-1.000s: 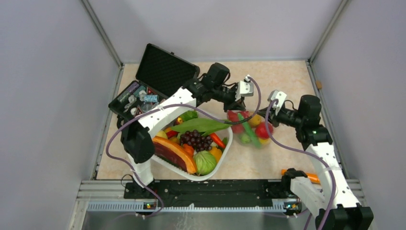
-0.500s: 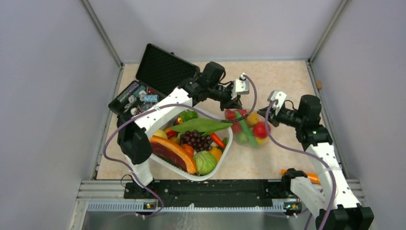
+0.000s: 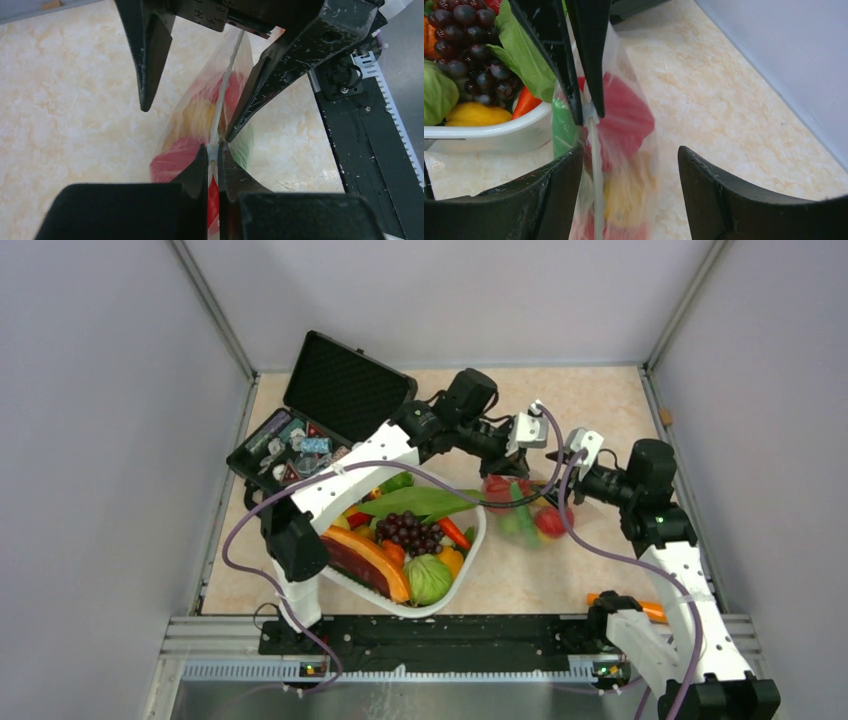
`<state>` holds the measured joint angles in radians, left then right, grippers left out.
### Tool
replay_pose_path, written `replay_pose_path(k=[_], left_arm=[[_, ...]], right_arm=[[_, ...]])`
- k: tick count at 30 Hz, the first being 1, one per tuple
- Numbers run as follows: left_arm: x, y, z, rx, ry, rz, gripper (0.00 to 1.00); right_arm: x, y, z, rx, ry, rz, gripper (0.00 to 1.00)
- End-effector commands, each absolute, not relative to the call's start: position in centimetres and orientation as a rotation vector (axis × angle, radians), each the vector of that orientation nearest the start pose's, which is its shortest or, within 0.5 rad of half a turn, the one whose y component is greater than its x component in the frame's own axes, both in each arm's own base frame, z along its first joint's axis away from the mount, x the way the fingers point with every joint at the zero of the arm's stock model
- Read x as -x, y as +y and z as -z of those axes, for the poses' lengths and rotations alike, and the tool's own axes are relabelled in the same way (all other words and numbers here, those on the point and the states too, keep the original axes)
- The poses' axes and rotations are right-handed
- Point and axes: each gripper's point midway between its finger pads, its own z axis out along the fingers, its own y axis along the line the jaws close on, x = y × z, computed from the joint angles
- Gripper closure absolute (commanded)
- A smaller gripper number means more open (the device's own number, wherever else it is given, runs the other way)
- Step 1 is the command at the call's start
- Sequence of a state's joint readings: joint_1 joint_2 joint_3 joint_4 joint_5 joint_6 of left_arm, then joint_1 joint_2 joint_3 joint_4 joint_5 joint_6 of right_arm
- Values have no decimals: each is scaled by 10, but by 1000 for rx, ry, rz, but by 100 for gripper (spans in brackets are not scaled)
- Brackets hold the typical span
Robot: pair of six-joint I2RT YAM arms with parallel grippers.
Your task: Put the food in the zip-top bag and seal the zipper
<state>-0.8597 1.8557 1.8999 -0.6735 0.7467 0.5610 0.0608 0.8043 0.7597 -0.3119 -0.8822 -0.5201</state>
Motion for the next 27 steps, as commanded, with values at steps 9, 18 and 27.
replay_pose_path(k=[9, 18, 27], left_arm=[[-240, -449, -297, -1708, 1264, 976, 100], [-245, -448, -298, -1700, 1265, 945, 100], [-256, -432, -282, -1729, 1329, 814, 100]], right_arm=[[-248, 146, -260, 1083, 1442, -581, 66], [-248, 146, -258, 1082, 1450, -583, 95], [-254, 140, -252, 1088, 1507, -550, 100]])
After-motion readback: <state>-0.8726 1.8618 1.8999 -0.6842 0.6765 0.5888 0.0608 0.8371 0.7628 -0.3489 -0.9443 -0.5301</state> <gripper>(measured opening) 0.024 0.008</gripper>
